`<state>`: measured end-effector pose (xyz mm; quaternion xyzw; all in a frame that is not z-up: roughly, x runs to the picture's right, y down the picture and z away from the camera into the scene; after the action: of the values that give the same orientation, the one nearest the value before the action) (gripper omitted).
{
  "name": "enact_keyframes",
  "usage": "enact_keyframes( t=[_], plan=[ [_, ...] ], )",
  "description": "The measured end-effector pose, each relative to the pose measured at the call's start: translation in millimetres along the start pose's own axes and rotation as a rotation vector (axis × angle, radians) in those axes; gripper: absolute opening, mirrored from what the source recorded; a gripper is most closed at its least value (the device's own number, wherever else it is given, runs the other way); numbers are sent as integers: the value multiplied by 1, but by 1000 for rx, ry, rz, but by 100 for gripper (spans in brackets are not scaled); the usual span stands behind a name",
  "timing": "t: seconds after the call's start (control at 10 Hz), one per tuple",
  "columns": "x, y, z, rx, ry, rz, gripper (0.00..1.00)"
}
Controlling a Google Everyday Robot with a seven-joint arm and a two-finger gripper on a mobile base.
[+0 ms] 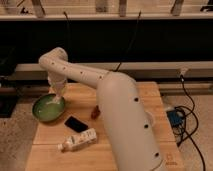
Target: Place the white sponge in the ceramic bowl
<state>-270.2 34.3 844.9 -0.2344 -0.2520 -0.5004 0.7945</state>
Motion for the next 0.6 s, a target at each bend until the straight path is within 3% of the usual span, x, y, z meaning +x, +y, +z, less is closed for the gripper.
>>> enact_keyframes(
  t=[0.6],
  plan=[
    [-29,-17,20,1,-53,-83,1]
  ],
)
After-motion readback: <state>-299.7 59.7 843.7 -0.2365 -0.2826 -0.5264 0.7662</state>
